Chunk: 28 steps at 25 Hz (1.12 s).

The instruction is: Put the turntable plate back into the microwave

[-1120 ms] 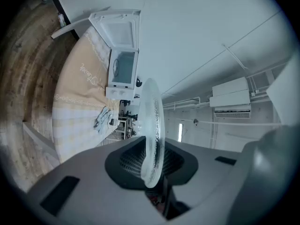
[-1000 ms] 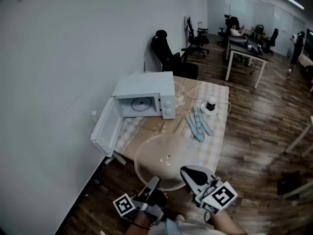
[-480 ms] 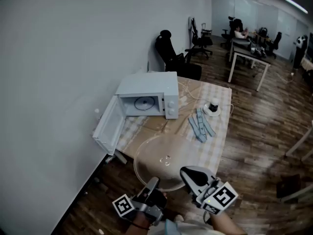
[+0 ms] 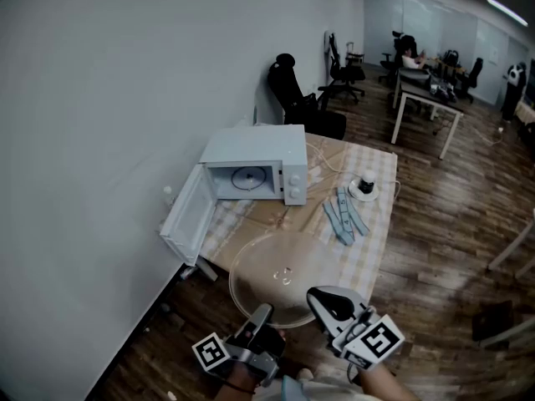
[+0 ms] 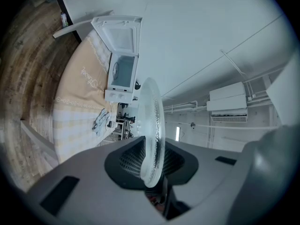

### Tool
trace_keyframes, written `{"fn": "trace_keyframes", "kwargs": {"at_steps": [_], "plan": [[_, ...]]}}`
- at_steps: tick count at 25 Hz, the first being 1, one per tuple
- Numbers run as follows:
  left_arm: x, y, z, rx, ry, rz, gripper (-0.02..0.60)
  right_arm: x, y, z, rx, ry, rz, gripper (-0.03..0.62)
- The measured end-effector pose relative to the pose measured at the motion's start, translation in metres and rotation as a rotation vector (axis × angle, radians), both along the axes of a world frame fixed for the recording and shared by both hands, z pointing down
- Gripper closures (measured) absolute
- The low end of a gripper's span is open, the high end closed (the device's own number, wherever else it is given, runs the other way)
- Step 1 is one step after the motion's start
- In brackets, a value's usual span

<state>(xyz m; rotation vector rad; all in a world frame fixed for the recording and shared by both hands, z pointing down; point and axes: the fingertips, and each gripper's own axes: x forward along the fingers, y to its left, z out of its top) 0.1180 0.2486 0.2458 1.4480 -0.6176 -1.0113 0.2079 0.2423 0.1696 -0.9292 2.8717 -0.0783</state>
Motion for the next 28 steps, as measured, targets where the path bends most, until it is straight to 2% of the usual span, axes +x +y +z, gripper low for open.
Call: {"fn": "trace_keyframes", "kwargs": {"at_steps": [4,13,28], "plan": [[-0.001,0.003,0.0,0.0,-0.001,0.001,0.526,0.001,0.001,0.0,0.018,-0.013,0.007,0.56],[-0.008,-0.001,0.002,-0.003,-0.008,0.012,0.526,-0.008,-0.001,0.003,-0.014,0.004,0.015,0.56],[-0.072,-0.036,0.009,-0.015,0.007,0.051,0.526,-0.073,-0.035,0.008,-0.041,0.009,0.038,0.56]]}}
